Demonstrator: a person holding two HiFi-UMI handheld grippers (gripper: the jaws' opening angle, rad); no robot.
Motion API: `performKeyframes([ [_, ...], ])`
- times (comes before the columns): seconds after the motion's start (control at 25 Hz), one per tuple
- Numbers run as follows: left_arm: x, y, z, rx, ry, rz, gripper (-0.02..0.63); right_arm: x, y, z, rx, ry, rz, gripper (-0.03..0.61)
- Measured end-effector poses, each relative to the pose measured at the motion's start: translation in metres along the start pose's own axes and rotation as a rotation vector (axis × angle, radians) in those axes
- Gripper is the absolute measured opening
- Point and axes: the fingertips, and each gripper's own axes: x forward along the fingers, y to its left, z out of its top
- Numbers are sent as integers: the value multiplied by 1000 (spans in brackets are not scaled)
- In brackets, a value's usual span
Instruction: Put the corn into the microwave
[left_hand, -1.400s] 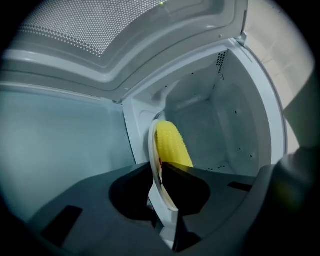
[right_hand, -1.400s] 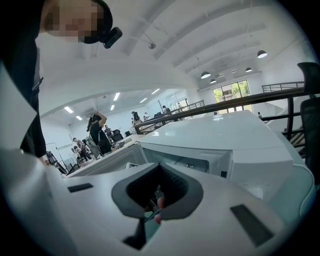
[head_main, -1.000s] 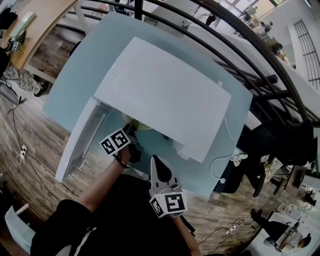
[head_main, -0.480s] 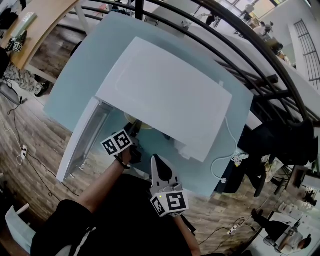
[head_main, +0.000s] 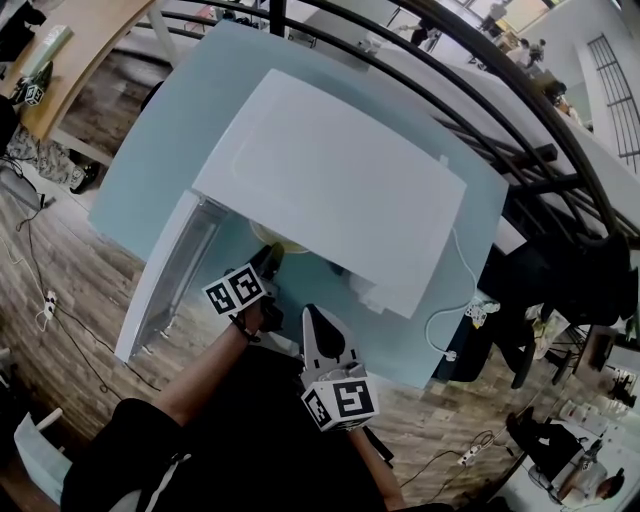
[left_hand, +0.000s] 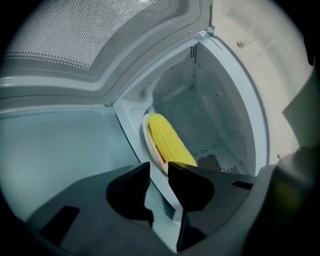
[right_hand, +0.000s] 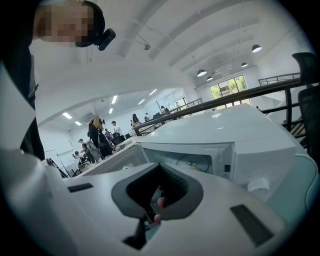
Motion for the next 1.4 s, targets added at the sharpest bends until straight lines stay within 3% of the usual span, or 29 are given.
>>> performKeyframes([
  [0.16,3,-4,3,6,-8,-3,75,0,-1,-1,0,0,-2,9],
  [1.4,31,-3,16,-5,-39,53,71,3,-12,0,17,3,-22,8],
])
